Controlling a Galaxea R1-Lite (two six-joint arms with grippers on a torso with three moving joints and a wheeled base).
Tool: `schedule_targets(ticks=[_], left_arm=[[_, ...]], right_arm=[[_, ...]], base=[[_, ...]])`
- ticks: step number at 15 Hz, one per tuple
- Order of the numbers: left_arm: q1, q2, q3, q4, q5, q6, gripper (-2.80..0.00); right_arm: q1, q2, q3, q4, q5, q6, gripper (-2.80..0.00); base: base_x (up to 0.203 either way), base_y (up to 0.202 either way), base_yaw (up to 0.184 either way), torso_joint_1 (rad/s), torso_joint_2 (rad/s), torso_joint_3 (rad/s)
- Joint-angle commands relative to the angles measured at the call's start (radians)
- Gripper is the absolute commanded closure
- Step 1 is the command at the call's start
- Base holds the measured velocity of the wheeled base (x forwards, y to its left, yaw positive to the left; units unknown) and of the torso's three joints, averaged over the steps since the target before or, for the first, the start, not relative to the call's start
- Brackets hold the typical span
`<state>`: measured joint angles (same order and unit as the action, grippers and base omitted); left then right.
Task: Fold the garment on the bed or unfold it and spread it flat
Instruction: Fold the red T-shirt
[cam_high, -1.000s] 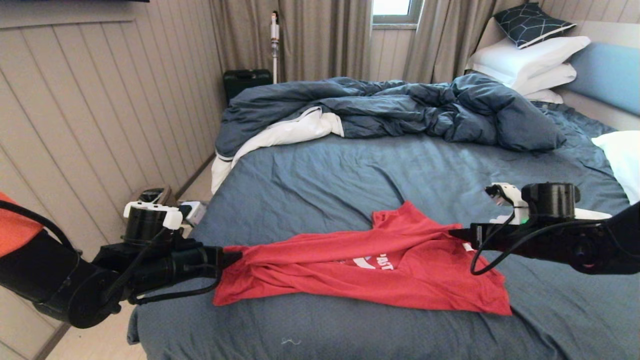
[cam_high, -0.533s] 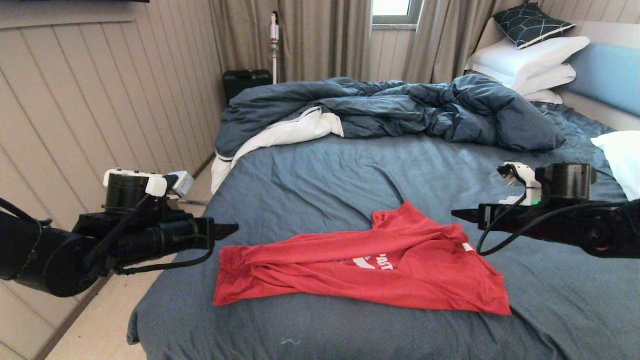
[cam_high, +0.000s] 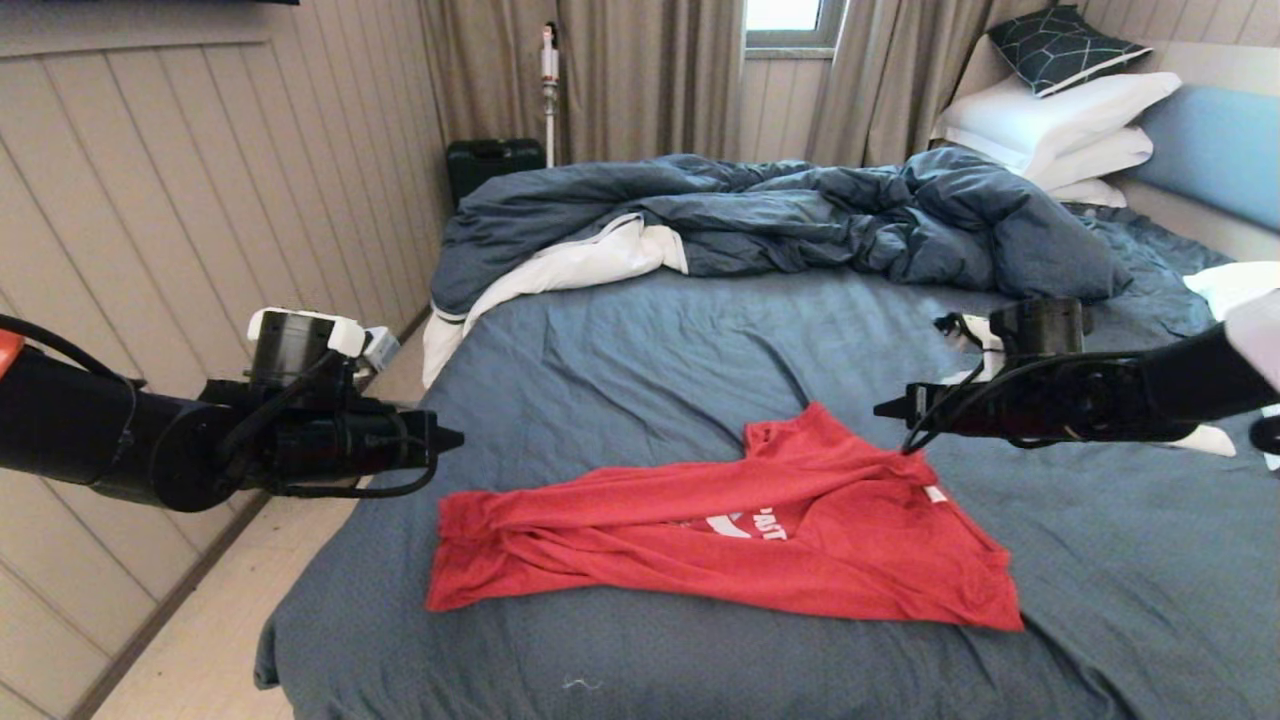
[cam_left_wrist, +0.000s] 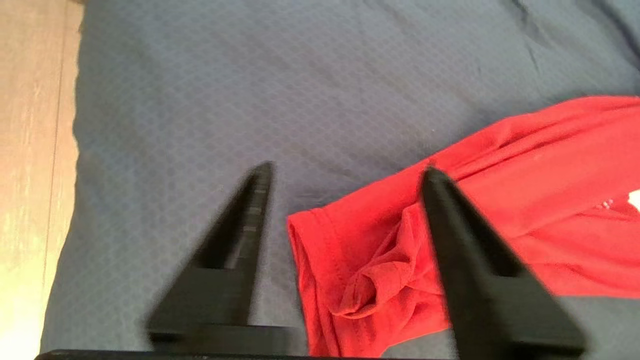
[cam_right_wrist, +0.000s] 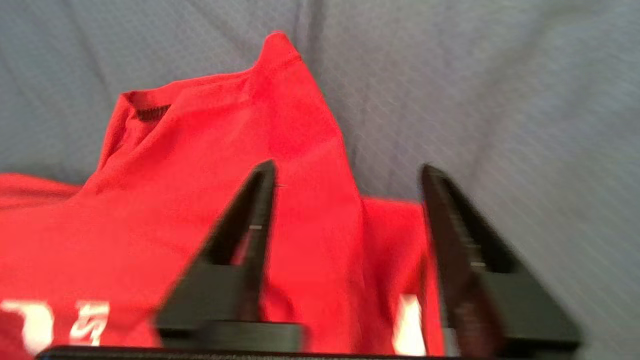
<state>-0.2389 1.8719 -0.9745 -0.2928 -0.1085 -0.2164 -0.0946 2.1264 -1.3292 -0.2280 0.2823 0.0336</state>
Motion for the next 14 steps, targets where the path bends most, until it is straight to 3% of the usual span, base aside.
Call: schedule_targets(ticks=[1,4,7,8,14], left_arm=[[0.007,-0.038,0.027,-0.003,0.001,-0.023,0.0],[0.038,-0.13,0.095,-0.009,0.001,-0.073,0.0],[0.069,-0.18,0.116,-0.012,0.0,-0.077,0.0],[0.069,-0.175,0.119,-0.012,-0.002,-0.077,0.0],[0.067,-0.142,0.152,-0.069,0.0,-0.073,0.0]], right_arm=[[0.011,0.075,-0.062,0.01,0.0,0.0,0.0],[0.029,0.135,-0.149,0.054,-0.003,0.002,0.0],[0.043,0.163,-0.213,0.101,-0.026,-0.002,0.0],[0.045,0.171,-0.229,0.11,-0.034,-0.007,-2.8],[0.092,0.23,-0.335,0.152,-0.044,-0.009,-2.8]], base=[[0.0,0.0,0.0,0.0,0.0,0.0],[0.0,0.0,0.0,0.0,0.0,0.0],[0.0,0.0,0.0,0.0,0.0,0.0],[0.0,0.0,0.0,0.0,0.0,0.0],[0.0,0.0,0.0,0.0,0.0,0.0]])
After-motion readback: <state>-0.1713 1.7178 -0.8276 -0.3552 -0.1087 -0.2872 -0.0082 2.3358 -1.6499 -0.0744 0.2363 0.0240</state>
